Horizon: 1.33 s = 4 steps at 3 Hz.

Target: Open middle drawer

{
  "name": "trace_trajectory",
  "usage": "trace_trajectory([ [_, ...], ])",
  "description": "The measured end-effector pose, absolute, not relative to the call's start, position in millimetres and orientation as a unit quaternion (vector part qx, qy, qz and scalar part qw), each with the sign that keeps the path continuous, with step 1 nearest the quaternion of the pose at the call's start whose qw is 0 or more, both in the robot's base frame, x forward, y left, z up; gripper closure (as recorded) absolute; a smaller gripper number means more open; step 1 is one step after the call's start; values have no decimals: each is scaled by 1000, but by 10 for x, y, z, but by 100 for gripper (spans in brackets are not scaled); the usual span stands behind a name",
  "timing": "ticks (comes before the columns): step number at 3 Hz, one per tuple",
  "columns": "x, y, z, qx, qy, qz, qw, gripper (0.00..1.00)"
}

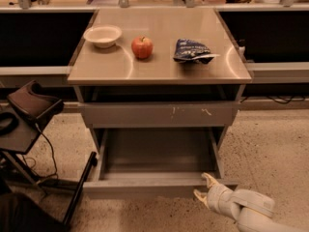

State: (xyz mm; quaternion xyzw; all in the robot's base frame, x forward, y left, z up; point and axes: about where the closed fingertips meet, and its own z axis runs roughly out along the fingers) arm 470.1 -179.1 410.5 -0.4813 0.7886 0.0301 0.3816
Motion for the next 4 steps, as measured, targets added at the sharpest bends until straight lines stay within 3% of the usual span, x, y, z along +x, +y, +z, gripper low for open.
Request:
trace_trajectory([
  [4, 4597, -1751, 4105, -487, 780, 36, 392, 100],
])
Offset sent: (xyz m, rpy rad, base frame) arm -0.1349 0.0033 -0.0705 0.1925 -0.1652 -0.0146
